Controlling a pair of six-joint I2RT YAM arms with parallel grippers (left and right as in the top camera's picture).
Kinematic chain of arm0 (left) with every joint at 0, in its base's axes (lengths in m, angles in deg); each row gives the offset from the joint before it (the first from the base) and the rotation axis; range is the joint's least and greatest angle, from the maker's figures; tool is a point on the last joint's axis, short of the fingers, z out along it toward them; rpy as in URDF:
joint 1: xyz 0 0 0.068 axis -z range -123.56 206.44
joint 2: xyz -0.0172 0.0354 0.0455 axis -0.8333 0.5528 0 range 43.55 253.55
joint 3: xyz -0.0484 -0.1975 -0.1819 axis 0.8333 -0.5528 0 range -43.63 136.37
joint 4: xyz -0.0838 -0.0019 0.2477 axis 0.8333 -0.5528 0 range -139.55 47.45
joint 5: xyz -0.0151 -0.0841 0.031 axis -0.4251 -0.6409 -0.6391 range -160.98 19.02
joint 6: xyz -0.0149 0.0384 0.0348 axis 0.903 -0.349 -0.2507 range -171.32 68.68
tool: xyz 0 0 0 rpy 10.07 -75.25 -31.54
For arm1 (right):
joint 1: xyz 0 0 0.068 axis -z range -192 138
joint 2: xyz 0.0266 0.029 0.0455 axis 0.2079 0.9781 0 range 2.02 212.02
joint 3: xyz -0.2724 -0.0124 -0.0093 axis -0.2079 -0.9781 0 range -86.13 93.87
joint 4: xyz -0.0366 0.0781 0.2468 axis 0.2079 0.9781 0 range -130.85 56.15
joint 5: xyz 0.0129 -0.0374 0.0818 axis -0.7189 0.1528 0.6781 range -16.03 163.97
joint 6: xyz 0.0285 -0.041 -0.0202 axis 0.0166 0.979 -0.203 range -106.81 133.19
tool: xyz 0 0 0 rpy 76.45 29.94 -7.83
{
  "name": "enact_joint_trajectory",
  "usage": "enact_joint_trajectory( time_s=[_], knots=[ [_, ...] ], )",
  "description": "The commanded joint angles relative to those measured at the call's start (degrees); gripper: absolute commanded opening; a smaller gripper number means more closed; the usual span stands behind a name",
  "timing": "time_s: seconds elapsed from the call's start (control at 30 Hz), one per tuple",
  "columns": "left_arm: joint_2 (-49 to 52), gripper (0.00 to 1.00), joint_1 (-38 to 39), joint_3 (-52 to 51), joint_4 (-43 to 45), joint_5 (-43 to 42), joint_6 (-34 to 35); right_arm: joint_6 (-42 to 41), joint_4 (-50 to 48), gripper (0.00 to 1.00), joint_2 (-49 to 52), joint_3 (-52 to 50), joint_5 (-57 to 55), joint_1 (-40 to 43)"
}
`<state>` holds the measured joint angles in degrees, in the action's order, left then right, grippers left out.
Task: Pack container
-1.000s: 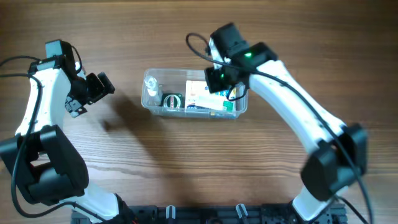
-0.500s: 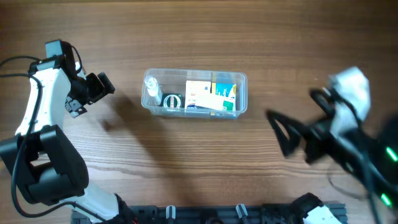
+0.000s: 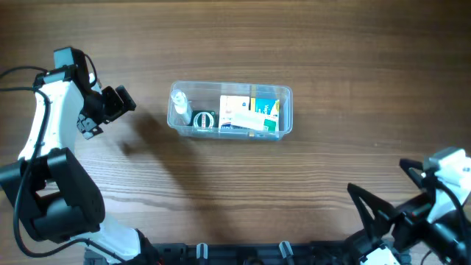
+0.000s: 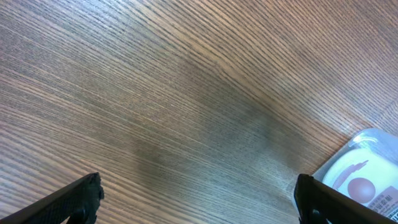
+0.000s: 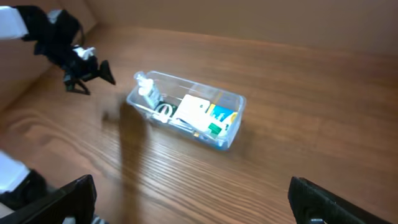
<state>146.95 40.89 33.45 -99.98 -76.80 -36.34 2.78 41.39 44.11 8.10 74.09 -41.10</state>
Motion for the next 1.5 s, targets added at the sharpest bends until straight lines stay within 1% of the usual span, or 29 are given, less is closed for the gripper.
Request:
enact_joint_trajectory(
  time_s=[0.0,0.07,0.1,0.13,0.23,0.3,0.4,0.5,0.6,0.8,0.97,1.23,1.37,1.47],
  knots=[
    [-1.5,1.00,-0.1,-0.4,0.0,0.2,0.5,0.1,-6.5,1.00,-2.4,-5.5,-3.6,1.8],
    [-1.5,1.00,-0.1,-0.3,0.0,0.2,0.5,0.2,-14.5,1.00,-6.5,-12.0,-3.6,3.5],
    [-1.5,1.00,-0.1,-0.4,0.0,0.2,0.5,0.6,-19.9,1.00,-9.5,-16.9,-3.5,4.0],
    [-1.5,1.00,-0.1,-0.4,0.0,0.2,0.5,0.5,-22.5,1.00,-11.1,-19.4,-3.5,4.4],
    [-1.5,1.00,-0.1,-0.3,0.0,0.2,0.5,0.6,-37.2,1.00,-19.3,-35.1,-3.5,6.6],
    [-1.5,1.00,-0.1,-0.3,0.0,0.2,0.5,0.6,-44.4,1.00,-23.2,-43.2,-3.5,7.5],
    [-1.5,1.00,-0.1,-0.3,0.0,0.2,0.5,-0.4,-57.7,1.00,-30.3,-58.2,-2.7,8.9],
    [-1.4,1.00,-0.1,-0.3,0.0,0.2,0.5,-0.6,-68.0,1.00,-35.3,-67.8,-1.2,10.8],
    [-1.5,1.00,-0.1,-0.3,0.0,0.2,0.5,-0.6,-73.6,1.00,-37.5,-73.2,-0.9,12.1],
    [-1.5,1.00,-0.1,-0.3,0.0,0.2,0.5,-0.5,-81.8,1.00,-41.5,-82.0,-1.0,16.2],
    [-1.5,1.00,-0.1,-0.3,0.0,0.2,0.5,-1.3,-87.5,1.00,-41.9,-87.2,-1.2,18.6],
    [-1.5,1.00,-0.1,-0.4,0.0,0.2,0.5,2.5,-87.6,1.00,-41.9,-92.5,-0.9,19.7],
    [-1.5,1.00,-0.1,-0.3,0.0,0.2,0.5,3.0,-86.8,1.00,-41.9,-93.9,-0.9,19.7],
    [-1.5,1.00,-0.1,-0.3,0.0,0.2,0.5,5.9,-85.6,1.00,-41.9,-93.9,0.2,19.7]
  ],
)
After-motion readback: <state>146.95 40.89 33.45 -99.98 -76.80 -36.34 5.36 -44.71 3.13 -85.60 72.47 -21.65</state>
